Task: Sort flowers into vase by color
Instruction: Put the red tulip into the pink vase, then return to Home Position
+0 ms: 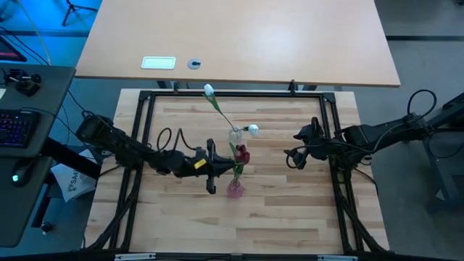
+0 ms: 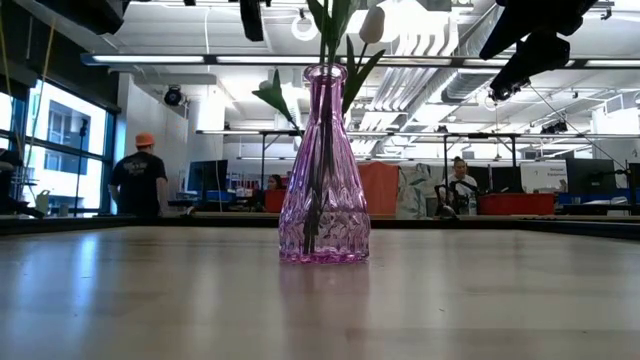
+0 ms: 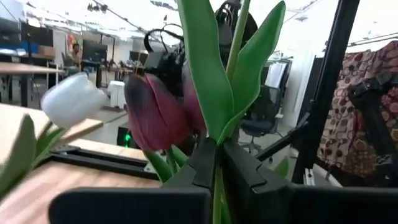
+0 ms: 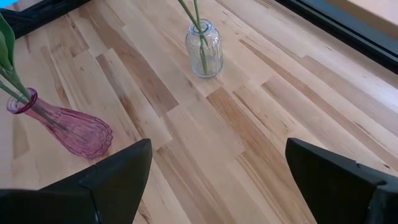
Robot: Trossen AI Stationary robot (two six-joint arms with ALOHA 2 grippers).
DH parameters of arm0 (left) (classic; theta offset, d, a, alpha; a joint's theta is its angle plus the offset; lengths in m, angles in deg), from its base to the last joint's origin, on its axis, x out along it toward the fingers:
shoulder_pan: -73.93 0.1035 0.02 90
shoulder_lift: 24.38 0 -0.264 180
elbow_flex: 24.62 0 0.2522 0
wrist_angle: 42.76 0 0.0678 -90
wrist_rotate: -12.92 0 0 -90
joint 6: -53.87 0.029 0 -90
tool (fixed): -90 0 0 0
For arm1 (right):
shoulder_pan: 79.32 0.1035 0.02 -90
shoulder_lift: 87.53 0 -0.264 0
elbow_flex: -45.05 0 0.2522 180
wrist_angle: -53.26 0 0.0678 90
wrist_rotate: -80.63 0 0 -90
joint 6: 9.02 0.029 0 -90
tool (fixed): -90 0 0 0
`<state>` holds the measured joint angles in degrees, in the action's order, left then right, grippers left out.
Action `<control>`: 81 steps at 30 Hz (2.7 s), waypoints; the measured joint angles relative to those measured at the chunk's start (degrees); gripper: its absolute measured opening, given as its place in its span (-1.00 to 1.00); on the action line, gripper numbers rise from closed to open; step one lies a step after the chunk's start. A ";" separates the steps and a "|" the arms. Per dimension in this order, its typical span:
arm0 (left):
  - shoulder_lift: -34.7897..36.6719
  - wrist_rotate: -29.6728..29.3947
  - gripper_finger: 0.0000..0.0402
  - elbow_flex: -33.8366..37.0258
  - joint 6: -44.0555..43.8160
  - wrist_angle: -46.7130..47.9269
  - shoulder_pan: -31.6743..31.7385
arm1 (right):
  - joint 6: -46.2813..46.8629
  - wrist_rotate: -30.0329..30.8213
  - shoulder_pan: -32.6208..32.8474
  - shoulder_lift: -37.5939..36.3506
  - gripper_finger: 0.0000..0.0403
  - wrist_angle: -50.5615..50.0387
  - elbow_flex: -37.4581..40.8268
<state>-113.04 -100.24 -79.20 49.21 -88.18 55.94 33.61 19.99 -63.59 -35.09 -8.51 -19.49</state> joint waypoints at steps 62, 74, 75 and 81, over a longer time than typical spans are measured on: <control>58.25 4.36 -1.00 38.54 -17.32 24.92 15.57 | 1.95 -8.92 2.26 -6.25 -0.98 -4.77 -7.23; 62.75 4.02 -1.00 40.15 -20.64 29.55 16.15 | 11.39 -1.34 14.48 -17.07 -1.00 -3.88 1.41; 62.73 4.02 -1.00 40.15 -20.64 29.55 16.15 | 11.57 -1.03 15.48 -18.10 -1.00 -2.16 3.17; 62.73 4.02 -1.00 40.13 -20.70 29.22 16.15 | 8.04 0.17 18.81 -23.66 -1.00 16.21 15.71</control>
<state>-50.31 -96.22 -39.07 28.50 -58.96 72.09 41.65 20.15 -44.78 -58.75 7.70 -3.78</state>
